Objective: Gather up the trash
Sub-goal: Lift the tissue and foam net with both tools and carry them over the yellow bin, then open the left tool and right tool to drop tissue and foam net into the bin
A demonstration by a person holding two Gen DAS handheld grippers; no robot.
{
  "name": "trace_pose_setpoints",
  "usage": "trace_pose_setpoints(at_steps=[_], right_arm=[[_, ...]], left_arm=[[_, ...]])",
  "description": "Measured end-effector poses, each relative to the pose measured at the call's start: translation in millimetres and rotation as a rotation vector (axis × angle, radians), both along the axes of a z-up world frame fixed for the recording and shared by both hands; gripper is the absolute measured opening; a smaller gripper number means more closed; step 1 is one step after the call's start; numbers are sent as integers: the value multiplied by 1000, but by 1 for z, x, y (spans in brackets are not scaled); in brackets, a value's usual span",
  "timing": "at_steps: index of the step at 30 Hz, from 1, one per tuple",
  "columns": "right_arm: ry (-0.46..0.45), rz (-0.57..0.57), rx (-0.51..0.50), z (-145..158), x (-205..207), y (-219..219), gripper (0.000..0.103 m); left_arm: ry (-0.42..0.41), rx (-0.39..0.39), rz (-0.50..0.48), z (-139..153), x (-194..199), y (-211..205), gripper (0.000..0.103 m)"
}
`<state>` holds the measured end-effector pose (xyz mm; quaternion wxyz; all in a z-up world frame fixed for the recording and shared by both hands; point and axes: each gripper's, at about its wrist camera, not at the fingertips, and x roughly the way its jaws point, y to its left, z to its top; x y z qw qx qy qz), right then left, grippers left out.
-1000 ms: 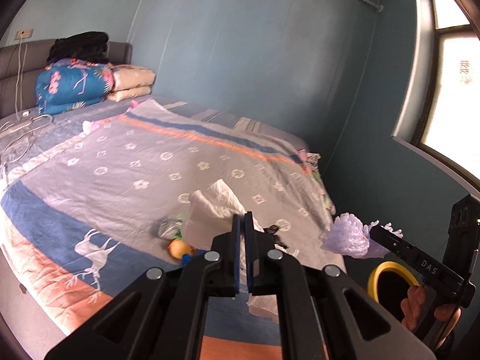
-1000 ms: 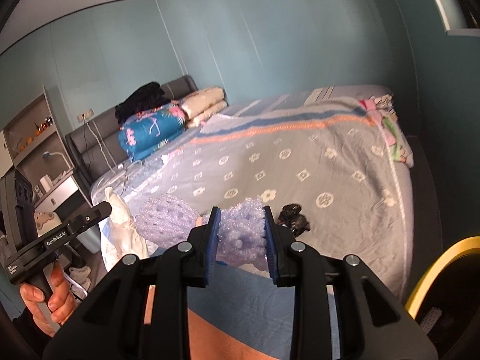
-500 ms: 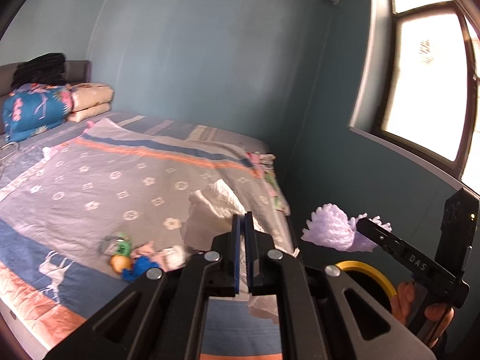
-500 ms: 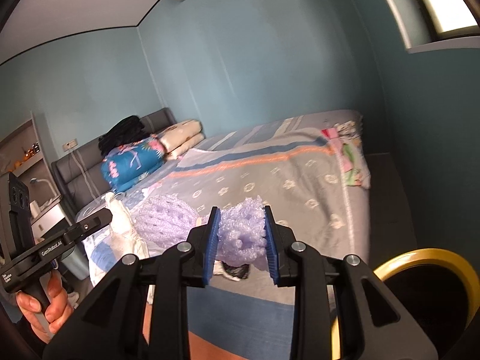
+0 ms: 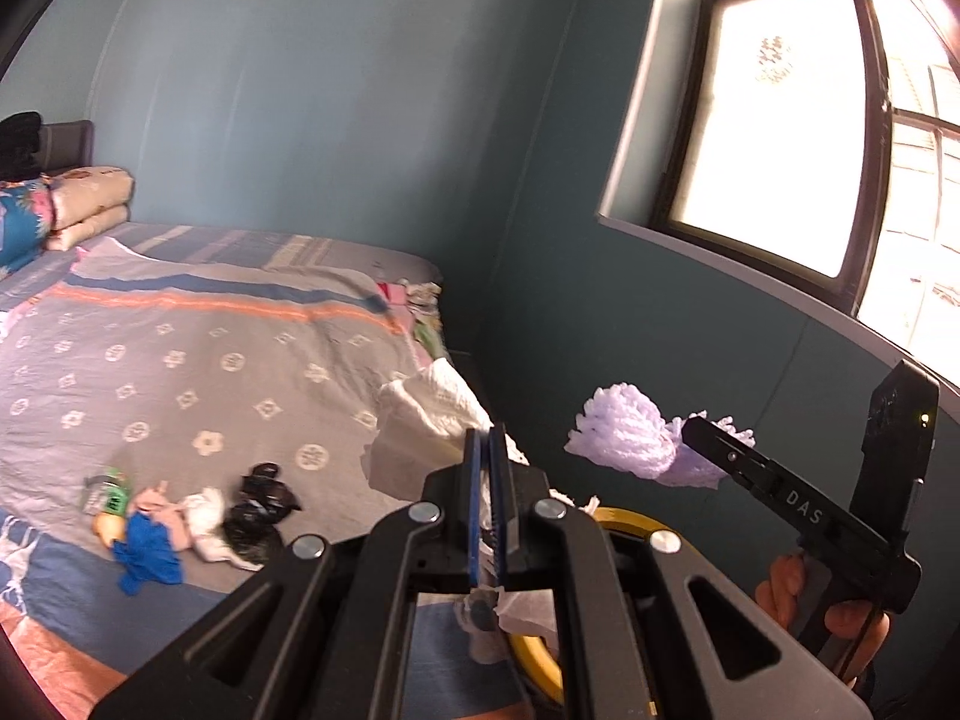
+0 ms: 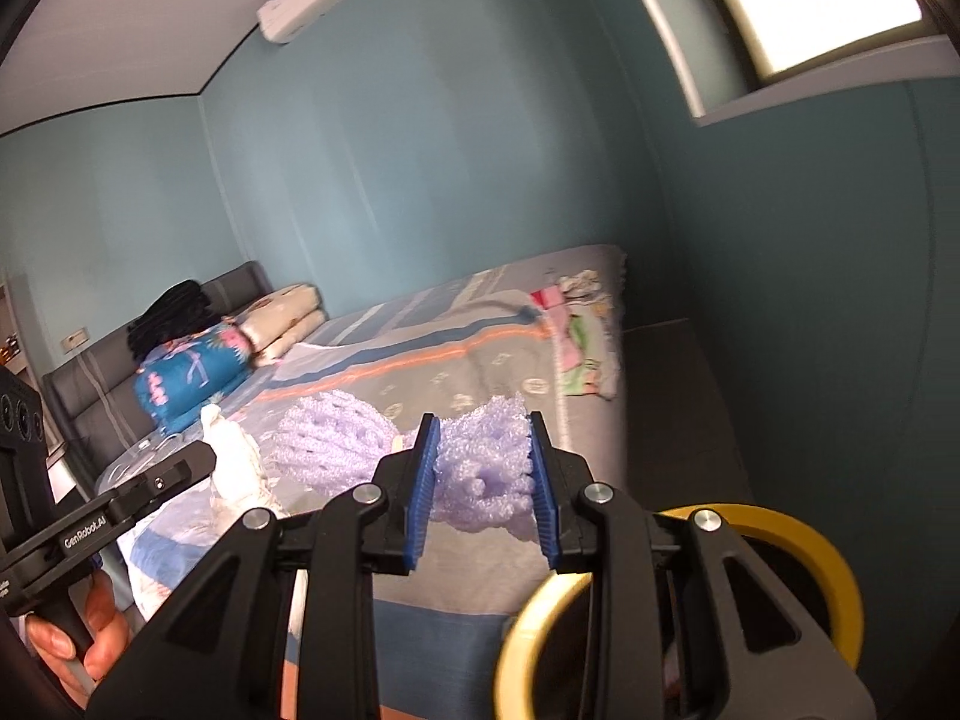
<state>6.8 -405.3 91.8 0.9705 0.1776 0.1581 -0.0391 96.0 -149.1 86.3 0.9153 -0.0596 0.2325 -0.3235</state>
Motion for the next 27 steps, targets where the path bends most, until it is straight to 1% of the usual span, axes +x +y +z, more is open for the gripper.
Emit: trace_pose_setpoints(at_steps=[6,12,16,19,22,24,25,26,27], right_arm=[[2,-72,1,-9,-15,-30,28],[16,-141,6,-23,-26,-54,29],[35,-173,23,-34,-30,-71,32],[50,-200,13,-41,-32,-79,35],[59,-211,27,-46,-33,-86,38],[60,-222,33,-49,-35,-91,41],[59,-232,38,-50,-36,-94,44],[57,-237,41,-50,-37,-95,48],[54,-246,48,-51,-38,-99,48]], left_arm=[[37,23,-66,-14,4,-35,3],[60,63,-137,-36,-4,-77,3],[70,105,-175,-51,-8,-103,3],[53,138,-195,-57,-14,-117,3],[63,146,-208,-62,-14,-124,3],[66,148,-213,-65,-14,-126,13],[66,151,-213,-67,-14,-128,17],[68,152,-210,-68,-14,-127,25],[71,149,-208,-69,-14,-125,31]])
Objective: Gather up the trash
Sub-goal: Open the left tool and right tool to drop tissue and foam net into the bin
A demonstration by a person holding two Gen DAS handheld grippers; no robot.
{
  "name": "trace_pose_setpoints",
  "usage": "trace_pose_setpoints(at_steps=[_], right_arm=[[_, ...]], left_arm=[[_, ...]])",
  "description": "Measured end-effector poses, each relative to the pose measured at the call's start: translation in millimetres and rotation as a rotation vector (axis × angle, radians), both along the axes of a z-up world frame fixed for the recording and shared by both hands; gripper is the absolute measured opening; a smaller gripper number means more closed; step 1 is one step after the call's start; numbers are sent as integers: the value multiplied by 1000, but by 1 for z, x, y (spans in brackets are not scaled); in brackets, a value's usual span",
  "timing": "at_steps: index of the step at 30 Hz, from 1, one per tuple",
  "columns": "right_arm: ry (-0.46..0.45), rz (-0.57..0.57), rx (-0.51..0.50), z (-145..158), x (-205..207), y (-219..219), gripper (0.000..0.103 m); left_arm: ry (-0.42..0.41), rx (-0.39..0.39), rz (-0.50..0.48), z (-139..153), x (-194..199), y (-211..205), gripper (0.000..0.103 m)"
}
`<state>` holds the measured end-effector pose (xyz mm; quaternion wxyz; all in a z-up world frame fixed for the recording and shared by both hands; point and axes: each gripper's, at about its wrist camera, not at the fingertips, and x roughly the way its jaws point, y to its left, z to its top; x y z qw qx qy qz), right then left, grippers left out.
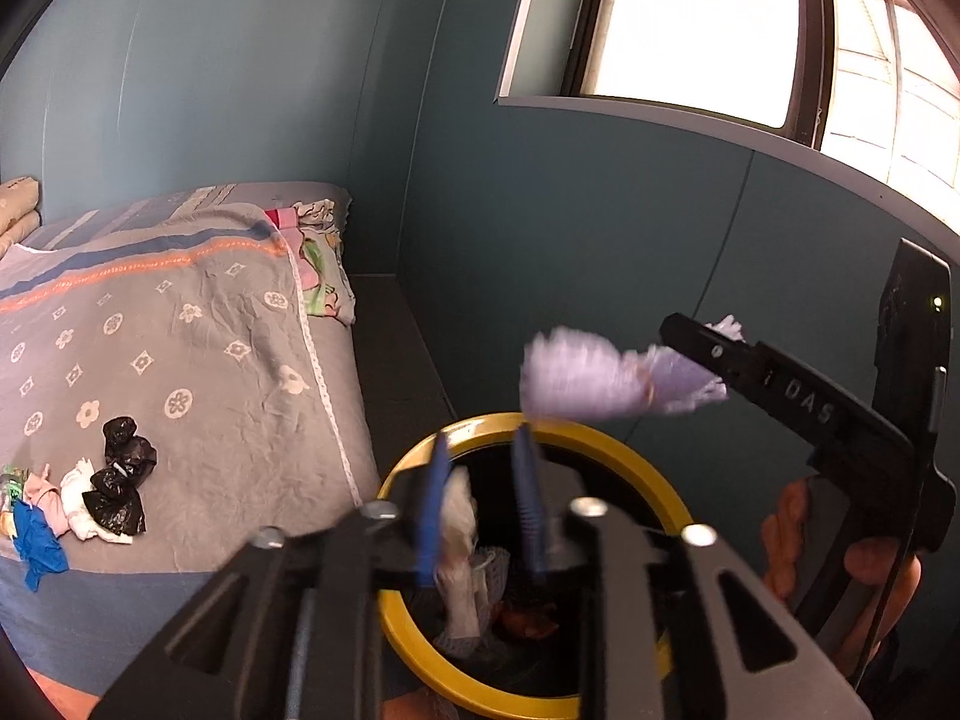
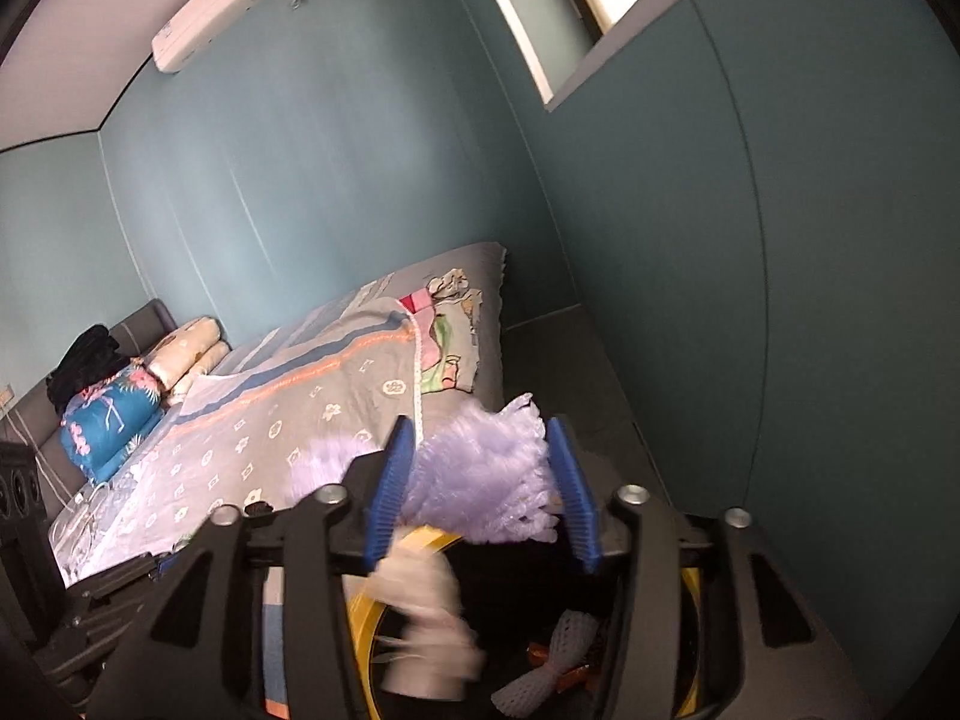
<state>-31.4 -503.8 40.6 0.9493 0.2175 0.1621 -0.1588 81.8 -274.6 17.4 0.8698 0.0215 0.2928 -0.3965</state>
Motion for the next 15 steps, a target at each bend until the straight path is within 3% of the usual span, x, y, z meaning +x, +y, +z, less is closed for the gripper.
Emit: trace_pose_setpoints(at_steps=[8,15], right_arm=[[-19,-27,11,2,-6,-2,56],[-24,42,12,7,9,11,65]], left_arm=[[-5,-28,60,7,6,21,58],[-49,-44,143,23,16,54,77]])
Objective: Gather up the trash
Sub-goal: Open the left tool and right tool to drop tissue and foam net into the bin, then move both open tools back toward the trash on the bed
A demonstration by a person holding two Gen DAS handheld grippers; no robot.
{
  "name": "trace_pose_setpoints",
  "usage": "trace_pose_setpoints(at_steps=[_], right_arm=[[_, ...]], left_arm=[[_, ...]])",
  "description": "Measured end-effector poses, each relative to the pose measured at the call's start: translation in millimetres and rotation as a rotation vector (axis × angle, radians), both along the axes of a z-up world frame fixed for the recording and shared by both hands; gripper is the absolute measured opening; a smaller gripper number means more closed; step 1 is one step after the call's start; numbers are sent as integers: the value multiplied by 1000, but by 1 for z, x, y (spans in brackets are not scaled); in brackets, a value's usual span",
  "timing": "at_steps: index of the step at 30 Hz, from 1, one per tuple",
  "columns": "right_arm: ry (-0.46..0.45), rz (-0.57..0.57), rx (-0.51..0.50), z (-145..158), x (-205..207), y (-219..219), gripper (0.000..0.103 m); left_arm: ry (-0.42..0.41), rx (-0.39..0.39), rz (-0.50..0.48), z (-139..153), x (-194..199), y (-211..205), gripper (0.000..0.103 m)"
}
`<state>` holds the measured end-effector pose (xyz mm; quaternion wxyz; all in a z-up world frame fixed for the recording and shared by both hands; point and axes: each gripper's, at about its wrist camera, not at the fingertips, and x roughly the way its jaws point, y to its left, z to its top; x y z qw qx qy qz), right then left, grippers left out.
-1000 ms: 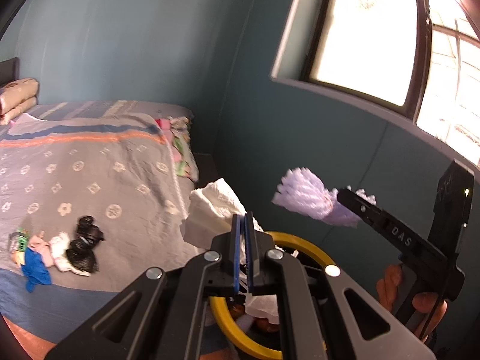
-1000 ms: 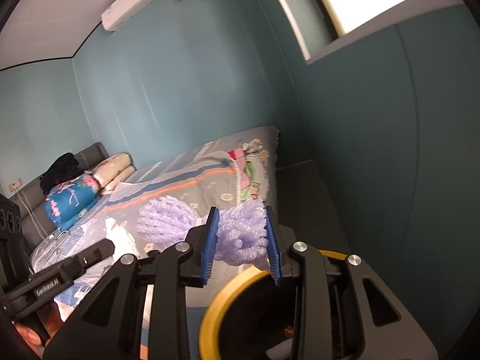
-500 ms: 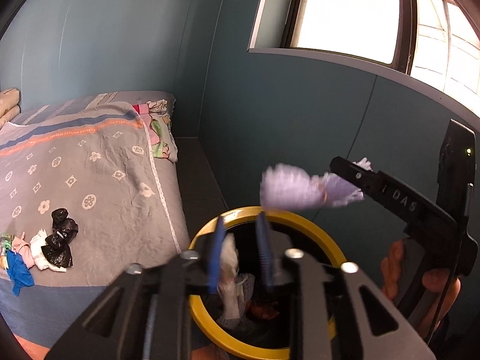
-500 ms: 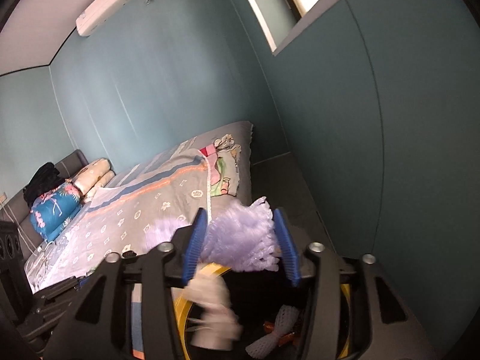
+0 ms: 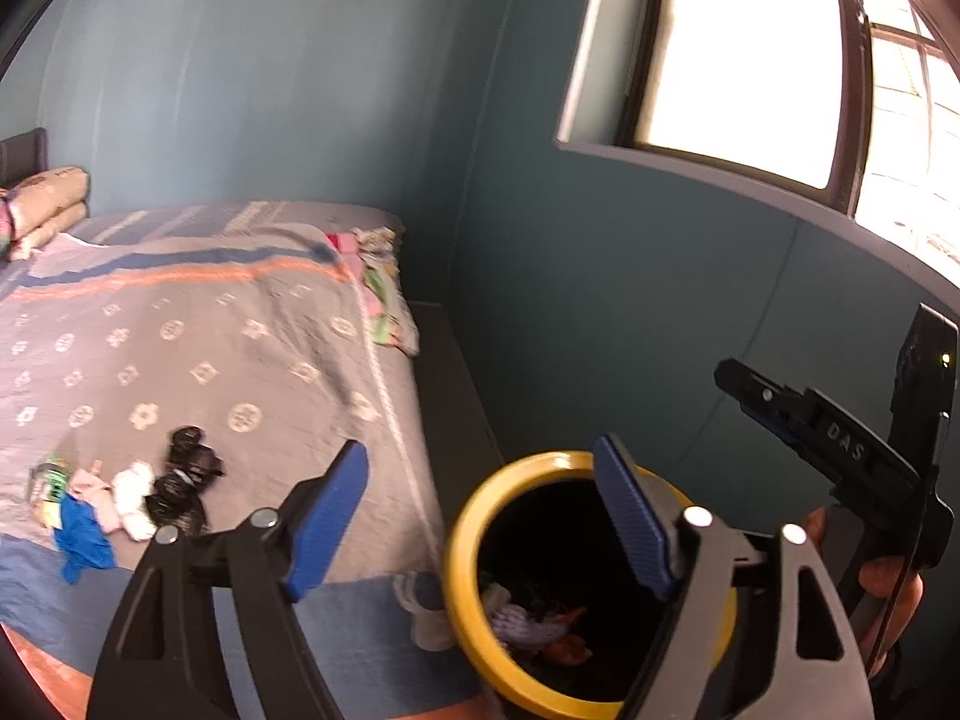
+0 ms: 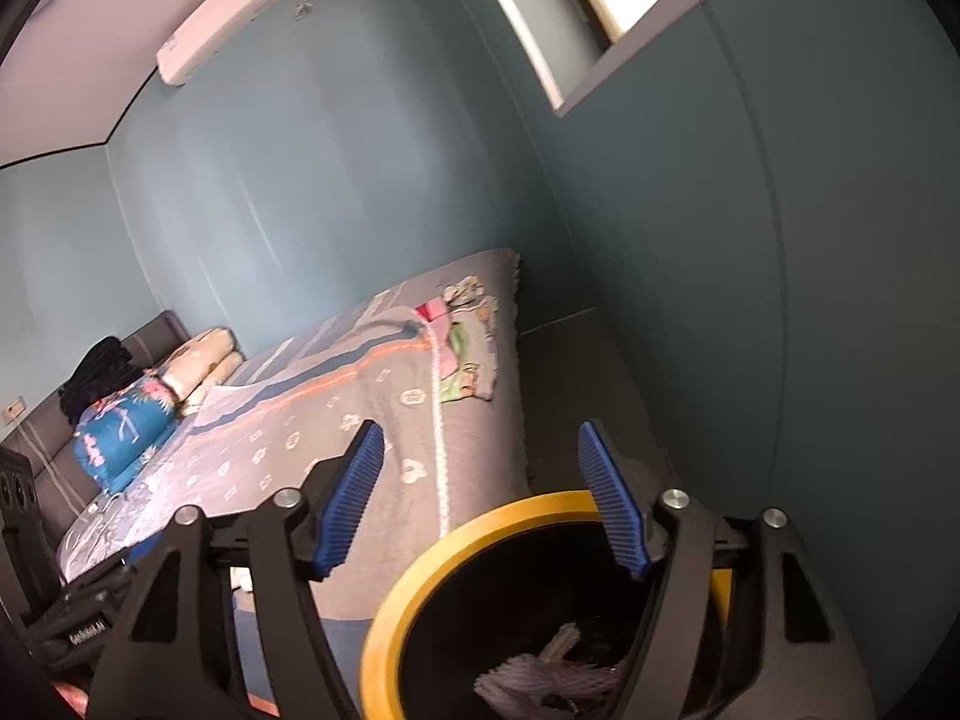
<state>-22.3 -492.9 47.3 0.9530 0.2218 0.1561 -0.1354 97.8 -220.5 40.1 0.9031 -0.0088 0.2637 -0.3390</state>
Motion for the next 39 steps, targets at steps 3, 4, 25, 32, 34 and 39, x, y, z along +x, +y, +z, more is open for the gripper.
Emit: trace_pose_setpoints(at_steps=[3,4,25,32,34,39], right_arm=[[0,51,-19,8,15,19,69],[-1,61,-23,10,18,24,69],[59,335,-80,12,158,195,76],[147,389,-61,-17,218,232,76],[180,399,-57,-28,237,242,76],[242,402,-46,-53,265,255,76]], left_arm=[[-16,5,36,5,6,18,82],[-21,5,54,6,9,26,83],[4,32,436,1,97,216,94],[49,63,528,-22,135,259,94],[70,73,548,-31,145,268,94],[131,88,588,-58,173,288,94]])
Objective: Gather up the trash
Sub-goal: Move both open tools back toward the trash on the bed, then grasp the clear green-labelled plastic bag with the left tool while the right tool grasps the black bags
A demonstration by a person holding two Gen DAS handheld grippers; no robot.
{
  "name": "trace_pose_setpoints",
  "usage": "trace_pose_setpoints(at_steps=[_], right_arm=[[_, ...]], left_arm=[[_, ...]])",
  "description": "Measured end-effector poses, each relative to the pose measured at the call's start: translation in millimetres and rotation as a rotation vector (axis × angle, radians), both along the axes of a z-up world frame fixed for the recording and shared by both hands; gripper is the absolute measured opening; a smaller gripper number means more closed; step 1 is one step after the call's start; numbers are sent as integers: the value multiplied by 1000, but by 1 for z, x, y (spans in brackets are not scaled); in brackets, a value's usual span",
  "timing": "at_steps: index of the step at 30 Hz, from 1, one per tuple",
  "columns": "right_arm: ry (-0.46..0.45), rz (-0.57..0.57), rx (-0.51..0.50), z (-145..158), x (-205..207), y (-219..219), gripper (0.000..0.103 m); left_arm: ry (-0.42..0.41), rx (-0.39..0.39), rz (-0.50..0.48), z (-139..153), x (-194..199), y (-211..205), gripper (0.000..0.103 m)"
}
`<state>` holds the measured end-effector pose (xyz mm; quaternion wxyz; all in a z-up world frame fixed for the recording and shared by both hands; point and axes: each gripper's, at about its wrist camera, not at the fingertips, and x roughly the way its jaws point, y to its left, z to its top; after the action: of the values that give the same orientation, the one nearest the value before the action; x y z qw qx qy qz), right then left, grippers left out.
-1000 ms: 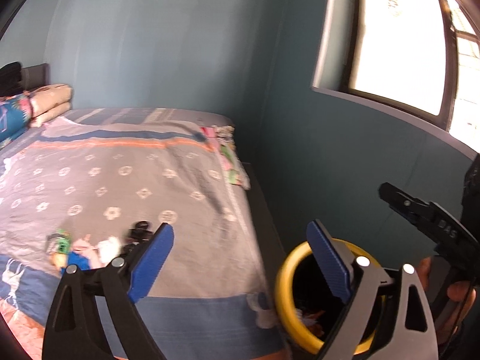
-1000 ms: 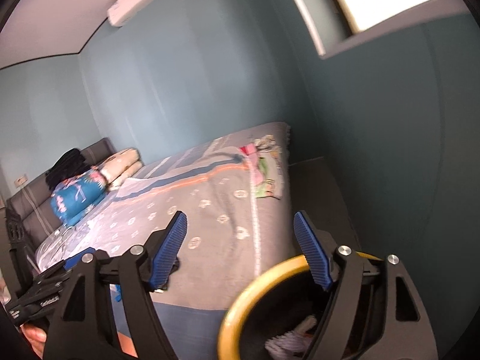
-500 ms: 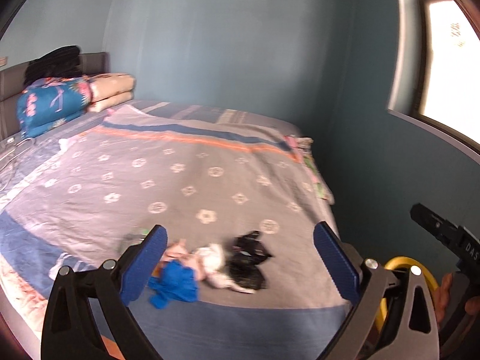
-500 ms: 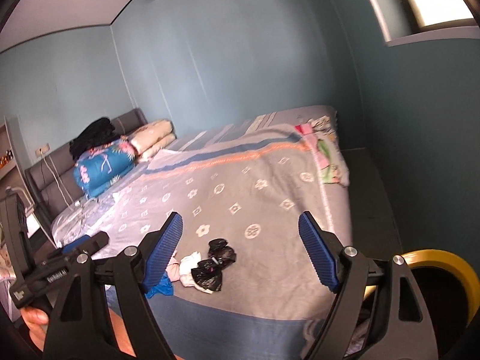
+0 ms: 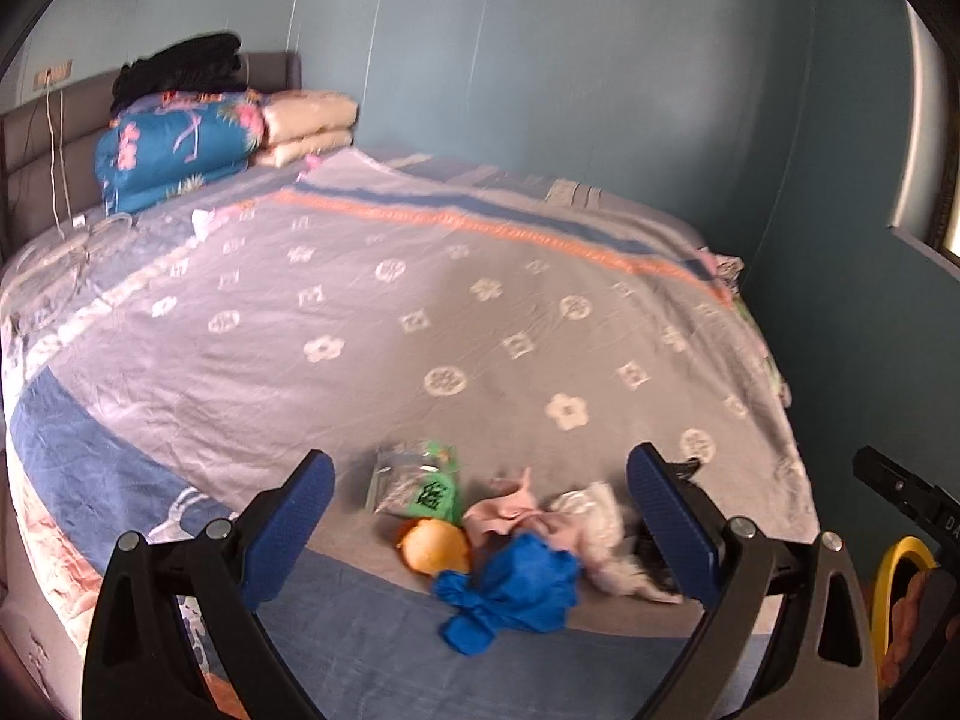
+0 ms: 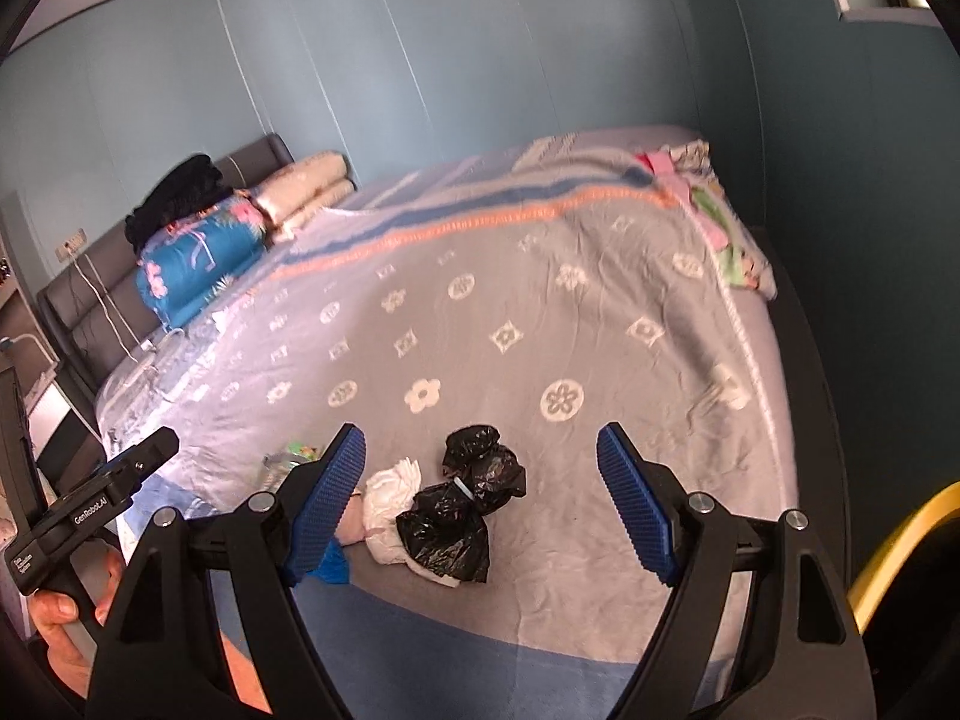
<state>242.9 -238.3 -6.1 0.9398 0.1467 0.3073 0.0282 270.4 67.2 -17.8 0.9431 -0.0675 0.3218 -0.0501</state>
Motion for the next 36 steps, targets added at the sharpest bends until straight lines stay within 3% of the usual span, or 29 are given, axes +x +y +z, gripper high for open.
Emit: trace_pose_setpoints(at_steps=[12,22,28,30,36], right_arm=[[193,-22,14,-72,71,32,76],[289,-9,-13,-110,101,52,76],[340,-8,-52,-127,114,64,67],[352,-3,-52,-131,116,66,64],[349,13,-67,-137,122,74,38]], left_arm=[[131,-36,52,-67,57,36,94],[189,-59,21,-100,97,38,89],[249,-70,-23,-121,114,31,72],[277,-71,-35,-129,118,29,59],[239,-92,-52,-128,113,31,42]])
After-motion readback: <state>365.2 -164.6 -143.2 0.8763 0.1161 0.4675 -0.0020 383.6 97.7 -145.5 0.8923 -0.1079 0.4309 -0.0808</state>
